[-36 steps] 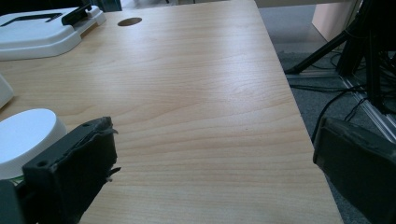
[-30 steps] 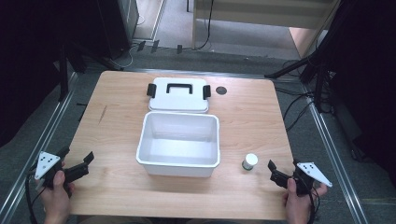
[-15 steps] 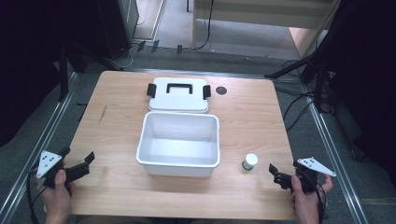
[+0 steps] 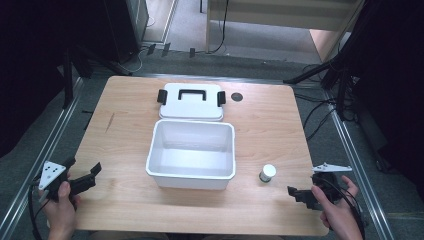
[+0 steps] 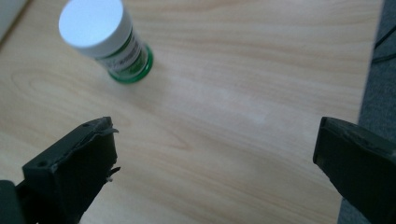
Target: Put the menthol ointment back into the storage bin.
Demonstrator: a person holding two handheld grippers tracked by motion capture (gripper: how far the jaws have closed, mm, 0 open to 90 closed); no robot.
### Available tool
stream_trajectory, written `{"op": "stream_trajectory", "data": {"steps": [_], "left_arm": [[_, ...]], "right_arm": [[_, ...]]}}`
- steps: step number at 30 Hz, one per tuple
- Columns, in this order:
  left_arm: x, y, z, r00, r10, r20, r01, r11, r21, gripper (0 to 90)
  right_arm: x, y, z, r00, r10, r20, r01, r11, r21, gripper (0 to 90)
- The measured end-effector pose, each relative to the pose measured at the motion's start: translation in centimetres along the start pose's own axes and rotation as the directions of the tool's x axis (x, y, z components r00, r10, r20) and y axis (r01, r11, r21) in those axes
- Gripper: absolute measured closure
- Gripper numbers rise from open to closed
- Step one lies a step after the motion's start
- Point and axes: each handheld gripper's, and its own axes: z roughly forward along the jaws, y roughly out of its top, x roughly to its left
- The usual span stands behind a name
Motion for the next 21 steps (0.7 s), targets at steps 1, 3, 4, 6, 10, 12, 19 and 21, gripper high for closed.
{"op": "stream_trajectory", "data": {"steps": [1,3,4,6,10,12,19,21], "left_arm": [[0.0,0.0,0.0,1.0,-0.004,0.001,0.004,1.0,-0.001,7.8],[0.1,0.0,-0.1,1.0,-0.007,0.002,0.007,0.9999,-0.011,7.8],[0.1,-0.1,-0.2,0.9999,-0.011,0.005,0.011,0.9999,-0.011,7.8],[0.1,-0.1,-0.2,0.9999,-0.01,0.007,0.011,0.9999,-0.012,7.8],[0.1,-0.2,-0.4,0.9999,-0.008,0.013,0.009,0.9998,-0.018,7.8],[0.0,-0.2,-0.4,0.9999,-0.001,0.01,0.001,0.9998,-0.018,7.8],[-0.1,-0.2,-0.5,0.9999,0.008,0.013,-0.007,0.9997,-0.022,7.8],[-0.1,-0.2,-0.6,0.9999,0.006,0.015,-0.006,0.9997,-0.023,7.8]], "right_arm": [[0.0,0.0,0.0,1.0,0.0,0.0,0.0,1.0,0.0,0.0],[0.3,0.4,0.4,0.9999,-0.014,-0.001,0.014,0.998,0.065,0.0],[0.7,0.8,0.8,0.9995,-0.029,0.012,0.028,0.992,0.121,0.0],[1.0,1.1,1.2,0.9989,-0.042,0.021,0.037,0.983,0.181,0.0],[1.7,2.0,1.9,0.9974,-0.069,0.02,0.06,0.955,0.292,0.0],[2.1,2.4,2.1,0.9961,-0.085,0.022,0.073,0.938,0.338,0.0],[3.3,3.3,2.9,0.9894,-0.143,0.027,0.116,0.89,0.441,7.9],[3.6,3.6,3.0,0.9852,-0.169,0.028,0.137,0.877,0.46,9.0]]}}
